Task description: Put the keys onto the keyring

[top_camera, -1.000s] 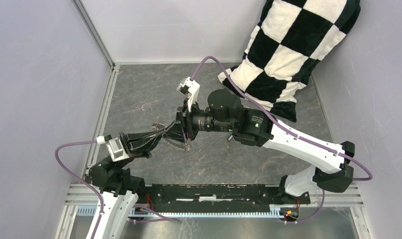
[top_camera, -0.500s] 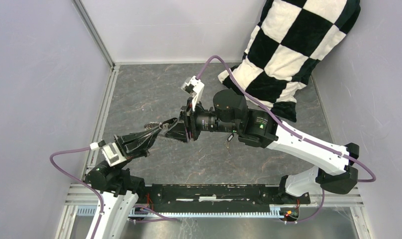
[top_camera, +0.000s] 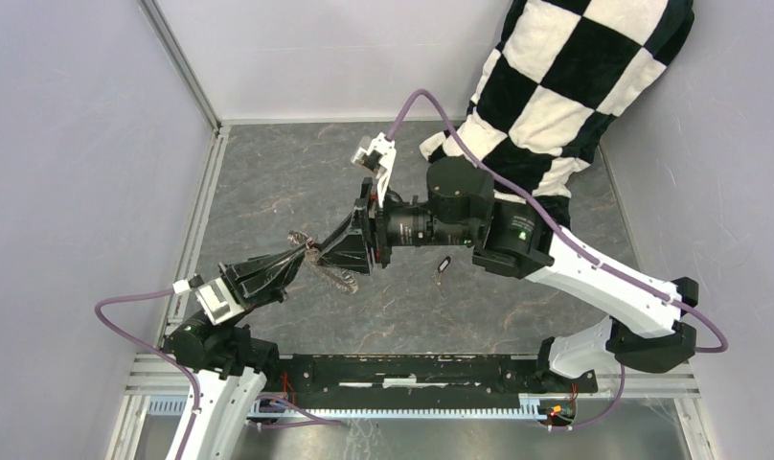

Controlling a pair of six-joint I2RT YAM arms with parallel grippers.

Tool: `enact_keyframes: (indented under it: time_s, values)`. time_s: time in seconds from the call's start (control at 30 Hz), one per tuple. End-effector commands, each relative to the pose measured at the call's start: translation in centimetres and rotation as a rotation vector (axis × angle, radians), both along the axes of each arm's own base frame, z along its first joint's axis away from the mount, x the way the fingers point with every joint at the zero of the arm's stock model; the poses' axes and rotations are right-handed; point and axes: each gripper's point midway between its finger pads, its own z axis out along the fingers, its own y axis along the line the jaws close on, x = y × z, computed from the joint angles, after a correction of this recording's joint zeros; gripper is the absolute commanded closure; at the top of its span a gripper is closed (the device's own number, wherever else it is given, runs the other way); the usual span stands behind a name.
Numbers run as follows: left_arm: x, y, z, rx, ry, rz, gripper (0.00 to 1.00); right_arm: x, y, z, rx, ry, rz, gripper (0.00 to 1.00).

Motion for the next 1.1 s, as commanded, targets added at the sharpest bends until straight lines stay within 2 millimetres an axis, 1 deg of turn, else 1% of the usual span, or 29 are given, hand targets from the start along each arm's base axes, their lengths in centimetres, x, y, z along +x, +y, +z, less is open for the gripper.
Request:
enact_keyframes:
  time_s: [0.0,0.03,0.07,0.13,0.2,0.3,0.33,0.4,0.53,0.6,0.73,0.9,1.07]
  values:
    - [-0.9,0.6,1.6,-0.018,-0.109,0.046,0.98,-1.5,-1.0,5.2,0.089,-0.08,0.081,0.55]
    - [-0.9,0.6,1.6,-0.018,-0.107,0.046,0.98,-1.3,-1.1,5.7,0.092,-0.087,0.075,0.55]
    - [-0.9,0.6,1.6,-0.018,-0.108,0.046,0.98,-1.2,-1.3,6.8,0.112,-0.101,0.069,0.55]
    - [-1.1,0.6,1.7,-0.018,-0.111,0.042,0.98,-0.3,-1.9,8.2,0.123,-0.154,0.029,0.55]
    - [-1.3,0.6,1.9,-0.016,-0.115,0.033,0.98,1.2,-2.6,8.3,0.096,-0.208,-0.026,0.55]
    - [-1.9,0.4,2.1,-0.015,-0.12,0.01,0.98,4.0,-3.2,6.5,0.017,-0.309,-0.074,0.57]
    - [-2.2,0.3,2.1,-0.013,-0.122,-0.001,0.98,4.5,-3.3,5.9,-0.006,-0.353,-0.072,0.57]
    - [-2.7,0.1,2.1,-0.001,-0.123,-0.029,0.98,5.2,-3.2,4.8,-0.047,-0.469,-0.055,0.56]
    - [-4.0,-0.5,2.0,0.026,-0.124,-0.094,0.98,6.3,-3.0,3.3,-0.1,-0.607,-0.022,0.47]
    - [-4.4,-0.8,1.8,0.041,-0.12,-0.122,0.98,6.4,-2.6,3.1,-0.098,-0.657,0.01,0.43]
    - [-4.6,-1.1,1.7,0.059,-0.115,-0.146,0.98,5.0,-1.6,2.5,-0.059,-0.711,0.135,0.41]
    - [-4.9,-1.3,1.9,0.069,-0.111,-0.164,0.98,3.7,-1.2,0.5,-0.076,-0.743,0.265,0.43]
    - [-5.0,-1.3,2.0,0.074,-0.11,-0.17,0.98,2.6,-1.2,-0.6,-0.071,-0.729,0.341,0.47]
